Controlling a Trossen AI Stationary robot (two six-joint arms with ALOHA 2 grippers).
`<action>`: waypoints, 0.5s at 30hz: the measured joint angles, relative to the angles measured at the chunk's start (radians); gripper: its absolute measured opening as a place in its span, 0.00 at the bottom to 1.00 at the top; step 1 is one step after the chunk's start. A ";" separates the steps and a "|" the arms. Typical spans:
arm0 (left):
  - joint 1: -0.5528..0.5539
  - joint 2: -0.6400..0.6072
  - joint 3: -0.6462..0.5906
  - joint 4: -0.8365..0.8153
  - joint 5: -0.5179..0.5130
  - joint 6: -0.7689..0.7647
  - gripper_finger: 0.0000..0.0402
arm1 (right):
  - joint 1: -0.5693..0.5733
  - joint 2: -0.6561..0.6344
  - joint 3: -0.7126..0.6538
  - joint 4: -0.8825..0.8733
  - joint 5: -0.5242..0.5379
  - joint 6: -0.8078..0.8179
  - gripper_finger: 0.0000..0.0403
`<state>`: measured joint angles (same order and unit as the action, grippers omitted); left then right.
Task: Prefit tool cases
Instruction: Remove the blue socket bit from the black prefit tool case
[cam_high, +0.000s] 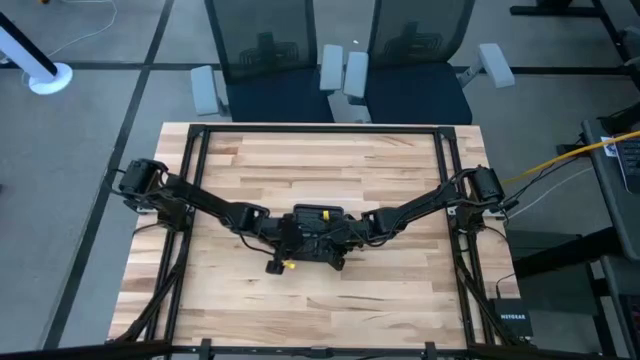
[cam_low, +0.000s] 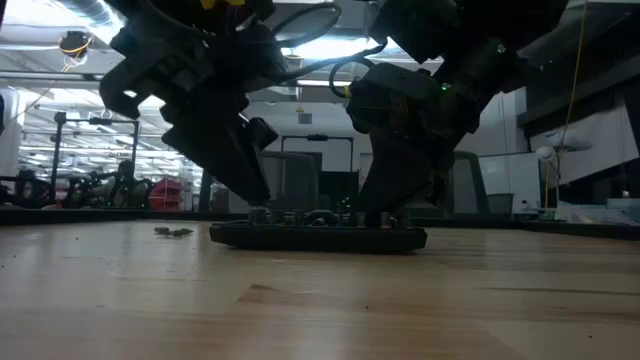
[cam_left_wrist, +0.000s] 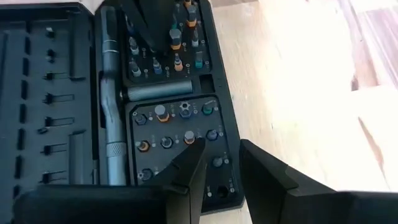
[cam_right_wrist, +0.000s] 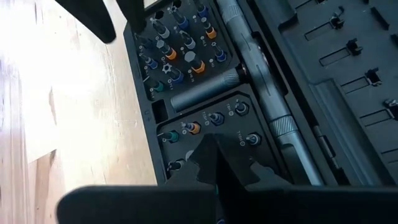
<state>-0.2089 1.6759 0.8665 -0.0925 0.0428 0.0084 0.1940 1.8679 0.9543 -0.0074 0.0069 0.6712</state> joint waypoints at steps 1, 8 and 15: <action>0.001 0.005 0.000 0.007 0.005 0.000 0.21 | 0.000 0.000 0.000 0.000 0.000 0.000 0.00; 0.000 0.042 0.000 0.021 0.009 -0.022 0.21 | 0.000 0.000 0.000 0.000 0.000 0.000 0.00; -0.001 0.050 0.000 0.022 -0.011 -0.018 0.21 | 0.000 0.000 0.000 0.001 0.000 0.000 0.00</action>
<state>-0.2096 1.7264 0.8665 -0.0705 0.0316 -0.0099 0.1940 1.8679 0.9546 -0.0068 0.0073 0.6712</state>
